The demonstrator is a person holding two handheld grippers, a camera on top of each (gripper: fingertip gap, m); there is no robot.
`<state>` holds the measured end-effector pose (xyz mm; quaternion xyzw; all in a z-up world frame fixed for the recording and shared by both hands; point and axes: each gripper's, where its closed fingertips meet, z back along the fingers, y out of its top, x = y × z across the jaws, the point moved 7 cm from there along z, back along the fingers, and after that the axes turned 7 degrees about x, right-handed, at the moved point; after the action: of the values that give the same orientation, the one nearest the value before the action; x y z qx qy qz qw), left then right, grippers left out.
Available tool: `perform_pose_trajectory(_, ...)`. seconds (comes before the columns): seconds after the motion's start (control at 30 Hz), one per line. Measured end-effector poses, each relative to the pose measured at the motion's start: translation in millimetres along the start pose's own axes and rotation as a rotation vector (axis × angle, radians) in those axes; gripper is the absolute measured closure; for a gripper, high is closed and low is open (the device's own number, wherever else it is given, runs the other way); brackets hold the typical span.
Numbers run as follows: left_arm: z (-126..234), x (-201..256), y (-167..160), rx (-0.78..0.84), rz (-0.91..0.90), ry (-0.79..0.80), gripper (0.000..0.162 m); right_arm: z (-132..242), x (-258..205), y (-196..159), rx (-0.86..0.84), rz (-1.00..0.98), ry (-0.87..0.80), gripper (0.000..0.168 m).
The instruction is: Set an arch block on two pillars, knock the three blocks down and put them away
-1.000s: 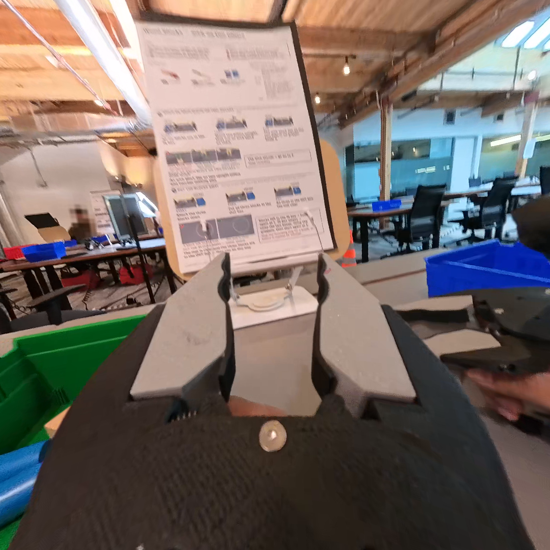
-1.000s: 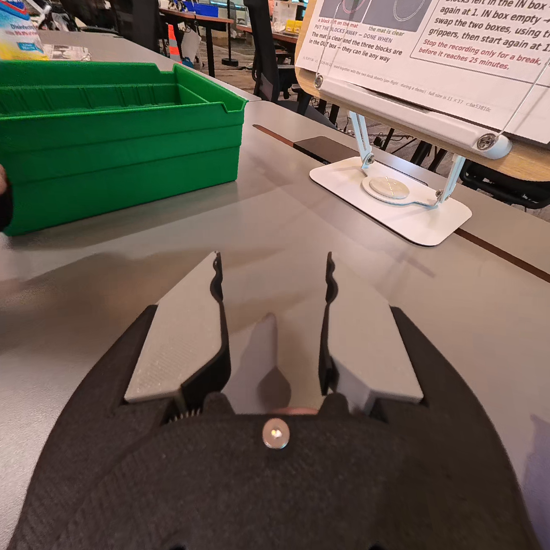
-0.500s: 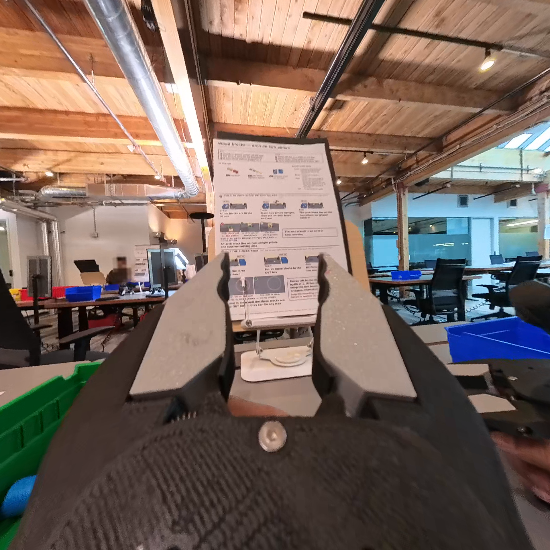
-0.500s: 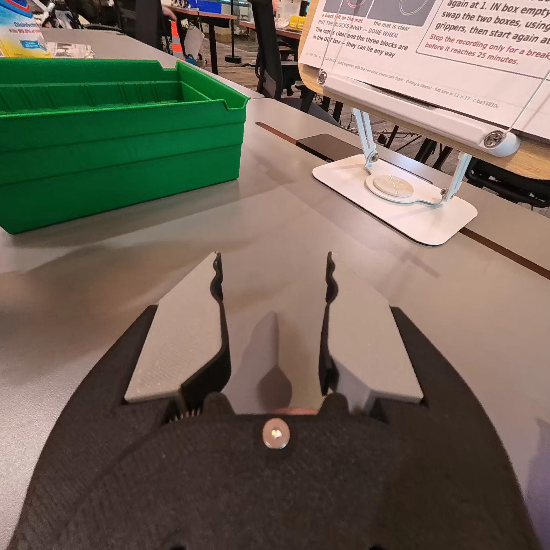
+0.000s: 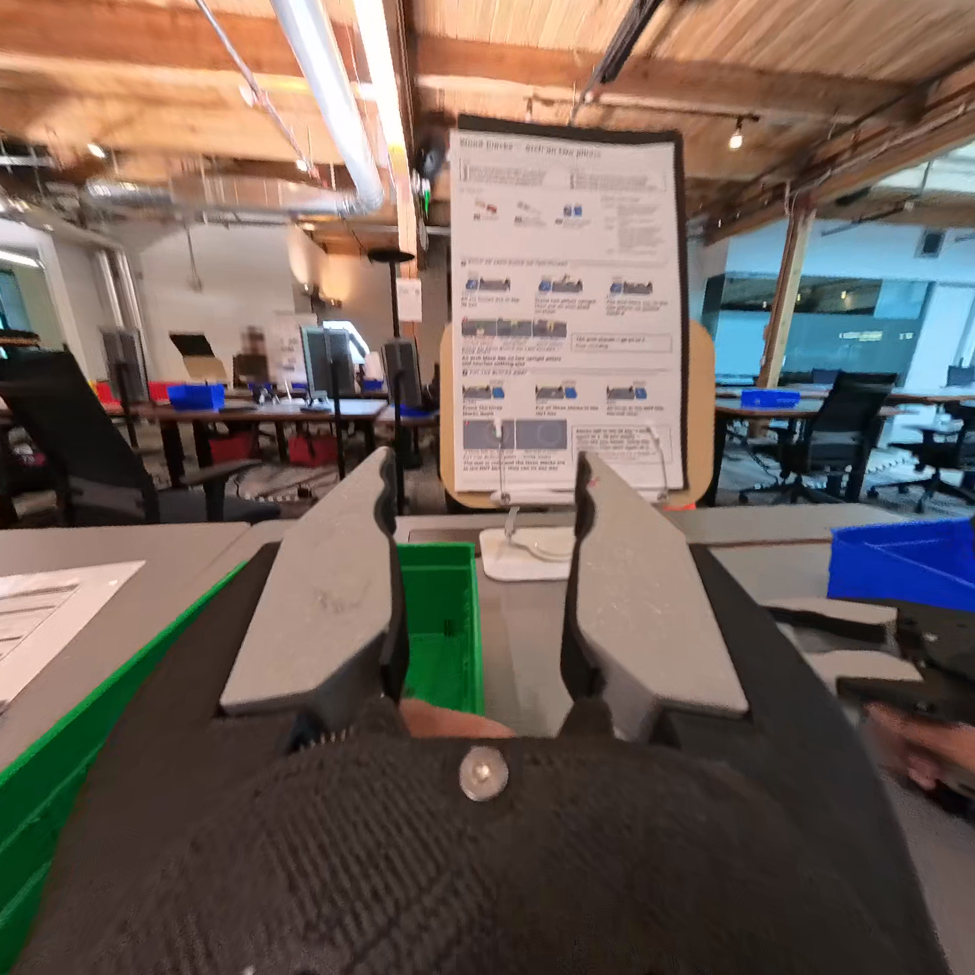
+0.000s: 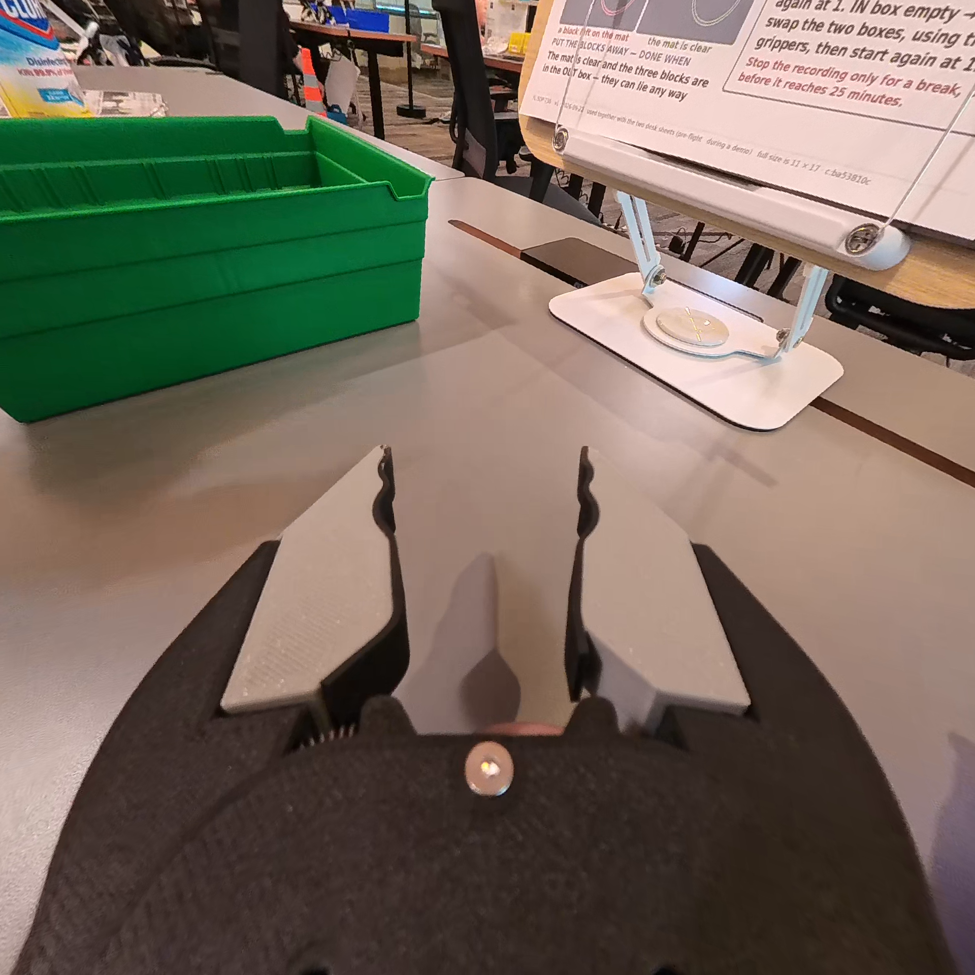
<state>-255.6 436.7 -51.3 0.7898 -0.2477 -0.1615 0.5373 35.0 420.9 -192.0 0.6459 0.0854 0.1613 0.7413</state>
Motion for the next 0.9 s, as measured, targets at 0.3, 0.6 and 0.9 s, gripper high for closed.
perform_pose_trajectory(0.3,6,-55,-32,-0.284,-0.025,0.052,0.064,0,2,-1,-0.004,-0.004,-0.003,0.101)
perform_pose_trajectory(0.6,3,-80,-66,-0.504,-0.077,0.016,0.070,0,6,-2,-0.006,-0.019,-0.009,0.101)
perform_pose_trajectory(0.9,18,-104,-98,-0.753,-0.119,-0.003,0.082,0,4,-2,-0.010,0.002,-0.001,0.101)
